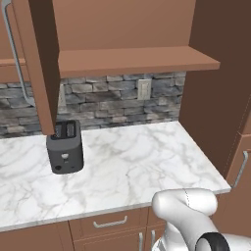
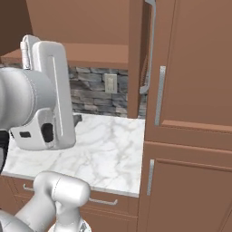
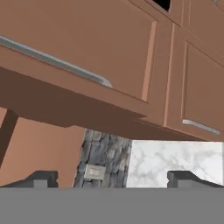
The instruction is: Open the cabinet and move the ladle to the pot. Then close the cabinet.
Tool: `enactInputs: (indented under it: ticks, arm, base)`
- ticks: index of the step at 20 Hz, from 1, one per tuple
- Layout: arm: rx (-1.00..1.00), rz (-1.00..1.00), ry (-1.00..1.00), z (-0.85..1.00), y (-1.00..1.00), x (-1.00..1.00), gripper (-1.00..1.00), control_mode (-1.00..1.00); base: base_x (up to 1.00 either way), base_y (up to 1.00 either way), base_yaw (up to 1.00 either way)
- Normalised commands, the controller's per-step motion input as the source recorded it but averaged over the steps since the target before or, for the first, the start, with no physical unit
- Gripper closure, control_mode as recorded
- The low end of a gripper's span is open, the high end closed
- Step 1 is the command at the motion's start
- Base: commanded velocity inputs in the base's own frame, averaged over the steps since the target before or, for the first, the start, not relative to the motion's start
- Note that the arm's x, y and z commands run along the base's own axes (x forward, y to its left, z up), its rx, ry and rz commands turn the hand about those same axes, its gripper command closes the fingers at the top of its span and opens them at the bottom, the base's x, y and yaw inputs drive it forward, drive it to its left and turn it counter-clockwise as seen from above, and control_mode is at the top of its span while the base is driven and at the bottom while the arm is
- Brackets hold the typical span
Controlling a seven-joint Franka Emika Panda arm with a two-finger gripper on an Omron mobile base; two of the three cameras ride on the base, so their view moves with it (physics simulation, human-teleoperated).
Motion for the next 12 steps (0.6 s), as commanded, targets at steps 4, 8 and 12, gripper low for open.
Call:
enactInputs:
  ticks: [4, 8, 12]
  arm:
    - [0.04, 0.00, -0.03, 0.00, -0.36, -0.05, -1.00, -1.00]
    - [0.04, 0.00, -0.07, 0.00, -0.33, -0.12, -1.00, -1.00]
    - [0.03, 0.00, -0.04, 0.00, -0.23, 0.00, -1.00, -1.00]
  base:
    - [0.00, 0.00, 0.00]
    - [0.00, 0.00, 0.00]
    - [0.00, 0.00, 0.00]
